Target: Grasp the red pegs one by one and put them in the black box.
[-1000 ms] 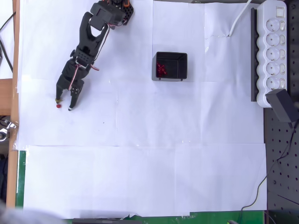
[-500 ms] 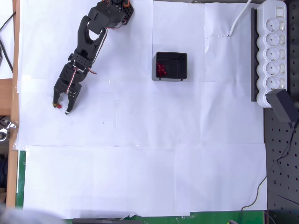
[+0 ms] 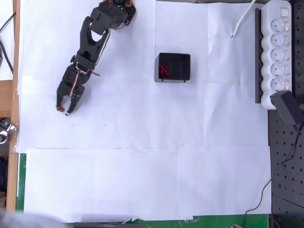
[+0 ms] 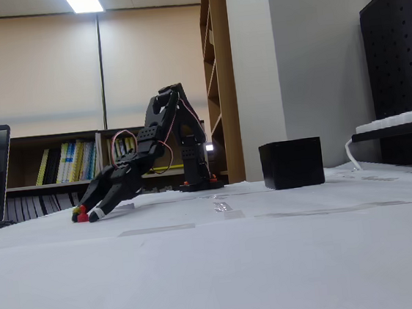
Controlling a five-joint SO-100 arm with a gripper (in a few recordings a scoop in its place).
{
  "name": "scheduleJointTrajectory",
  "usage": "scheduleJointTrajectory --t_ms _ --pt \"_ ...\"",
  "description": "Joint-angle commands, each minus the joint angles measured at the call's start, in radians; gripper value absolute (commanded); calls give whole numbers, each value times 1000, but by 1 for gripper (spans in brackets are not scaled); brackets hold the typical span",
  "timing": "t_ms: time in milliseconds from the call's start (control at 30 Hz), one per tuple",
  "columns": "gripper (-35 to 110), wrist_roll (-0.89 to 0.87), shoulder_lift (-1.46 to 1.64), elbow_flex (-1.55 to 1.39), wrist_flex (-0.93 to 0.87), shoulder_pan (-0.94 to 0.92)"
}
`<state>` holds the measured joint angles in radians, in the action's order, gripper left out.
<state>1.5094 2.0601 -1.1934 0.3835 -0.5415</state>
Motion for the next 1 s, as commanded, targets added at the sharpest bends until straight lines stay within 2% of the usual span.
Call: scheduleJointTrajectory --t_ms 0,167,233,267,333,400,500,567,633,967 --pt "0 14 -20 -11 -31 -9" --pt "0 17 -38 -15 -67 -6" --pt "0 18 -94 -49 -225 3" --pt "0 0 -149 -107 -446 11" --pt "0 -66 -235 -354 -1100 38" --pt "0 -121 -316 -600 -1660 107" --pt "0 -28 -362 -931 -2194 299" --pt "0 155 -440 -954 -2189 457" --pt "0 236 -460 -991 -2186 584" --pt "0 383 -505 -893 -2094 1063"
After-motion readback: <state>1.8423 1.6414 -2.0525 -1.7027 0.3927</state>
